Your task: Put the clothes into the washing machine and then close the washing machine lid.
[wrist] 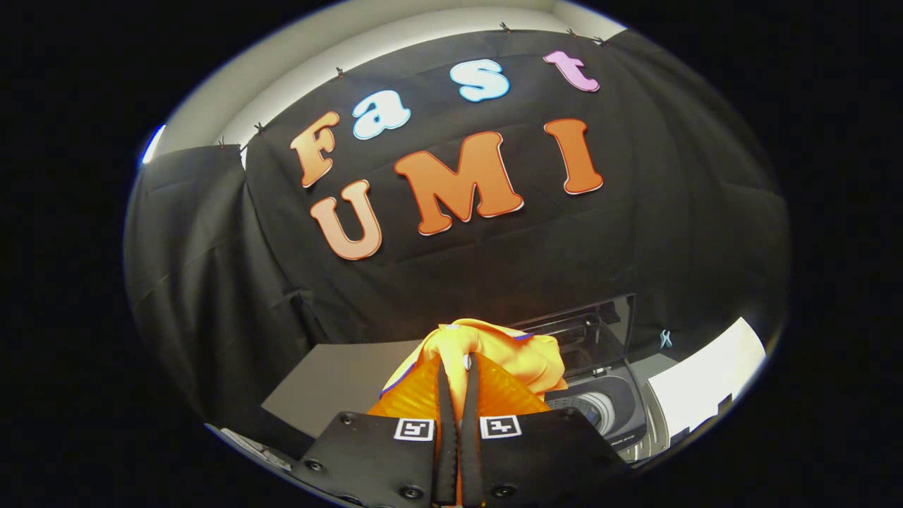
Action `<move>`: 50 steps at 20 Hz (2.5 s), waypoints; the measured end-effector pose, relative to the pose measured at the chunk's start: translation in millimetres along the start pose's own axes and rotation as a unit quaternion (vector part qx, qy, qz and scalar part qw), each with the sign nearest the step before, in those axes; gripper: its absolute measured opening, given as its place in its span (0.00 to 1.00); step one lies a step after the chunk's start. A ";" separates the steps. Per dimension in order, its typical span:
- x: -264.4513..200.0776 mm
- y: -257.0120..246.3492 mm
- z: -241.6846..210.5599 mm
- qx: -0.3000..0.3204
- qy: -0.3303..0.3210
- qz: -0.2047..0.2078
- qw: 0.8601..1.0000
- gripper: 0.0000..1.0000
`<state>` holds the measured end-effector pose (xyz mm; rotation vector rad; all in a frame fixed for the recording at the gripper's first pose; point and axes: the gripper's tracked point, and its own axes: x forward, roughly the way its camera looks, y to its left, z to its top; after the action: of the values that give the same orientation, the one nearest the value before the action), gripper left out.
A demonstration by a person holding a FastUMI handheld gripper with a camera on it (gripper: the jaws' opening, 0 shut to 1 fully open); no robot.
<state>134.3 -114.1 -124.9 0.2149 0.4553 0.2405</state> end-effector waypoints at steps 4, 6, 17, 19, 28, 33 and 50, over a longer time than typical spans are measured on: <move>42.4 -60.7 -40.2 0.011 0.036 -0.011 0.999 0.10; 65.8 -85.6 -65.5 0.014 0.057 -0.017 0.998 0.10; 173.0 -172.0 -191.6 0.021 0.128 -0.060 0.990 0.10; 185.5 -180.1 -211.1 0.030 0.144 -0.068 0.987 0.10; 215.8 -218.8 -296.6 0.035 0.233 -0.103 0.966 0.10; 226.1 -231.9 -321.2 0.023 0.261 -0.119 0.958 0.11; 220.1 -235.7 -330.9 0.003 0.265 -0.133 0.955 1.00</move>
<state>217.2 -227.3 -565.2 0.0893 1.0094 0.0274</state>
